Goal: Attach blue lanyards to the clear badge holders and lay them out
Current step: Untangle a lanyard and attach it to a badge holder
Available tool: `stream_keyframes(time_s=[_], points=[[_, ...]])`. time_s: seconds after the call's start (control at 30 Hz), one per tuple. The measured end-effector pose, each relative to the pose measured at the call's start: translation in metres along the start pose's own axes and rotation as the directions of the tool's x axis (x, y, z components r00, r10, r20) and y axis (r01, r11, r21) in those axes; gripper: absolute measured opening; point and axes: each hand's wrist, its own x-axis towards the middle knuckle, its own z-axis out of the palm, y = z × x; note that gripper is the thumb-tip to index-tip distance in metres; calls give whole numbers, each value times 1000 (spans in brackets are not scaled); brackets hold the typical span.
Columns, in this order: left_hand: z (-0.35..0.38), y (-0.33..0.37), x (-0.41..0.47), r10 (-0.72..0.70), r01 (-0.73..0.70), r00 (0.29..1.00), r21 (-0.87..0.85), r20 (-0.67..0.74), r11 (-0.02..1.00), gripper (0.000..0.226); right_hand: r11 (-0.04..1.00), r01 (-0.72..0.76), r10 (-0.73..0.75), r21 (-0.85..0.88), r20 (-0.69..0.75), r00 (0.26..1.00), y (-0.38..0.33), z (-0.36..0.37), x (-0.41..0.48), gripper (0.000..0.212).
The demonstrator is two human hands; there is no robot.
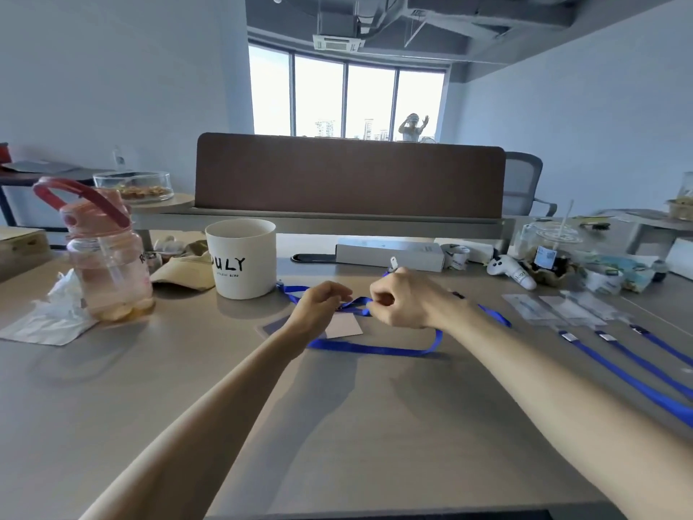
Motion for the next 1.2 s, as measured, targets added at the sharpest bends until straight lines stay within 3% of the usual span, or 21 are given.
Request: stream_keyframes(time_s=[0.07,0.17,0.3,0.53,0.7,0.97,1.2], points=[[4,7,3,4,-4,999,-4,37,1000,28,977,64,-39,-202,121,992,-7,1,-7,28],[9,15,9,0,-4,992,31,124,1000,37,921,145,-45,-363,268,962,-9,6,-10,27],[12,24,16,-14,-12,974,115,224,993,45,871,234,-66,-432,368,927,-2,14,-3,21],[25,27,27,-23,-48,971,288,238,956,25,744,372,-116,-555,441,890,2,24,2,23],[24,21,31,-24,-24,988,305,151,952,23,737,406,-135,-540,471,872,8,33,2,23],[20,17,27,-37,-24,977,281,210,959,23,764,430,-202,-482,454,868,15,31,-3,21],[24,24,21,-74,46,977,144,199,989,43,724,485,-185,-492,538,822,18,30,-1,26]])
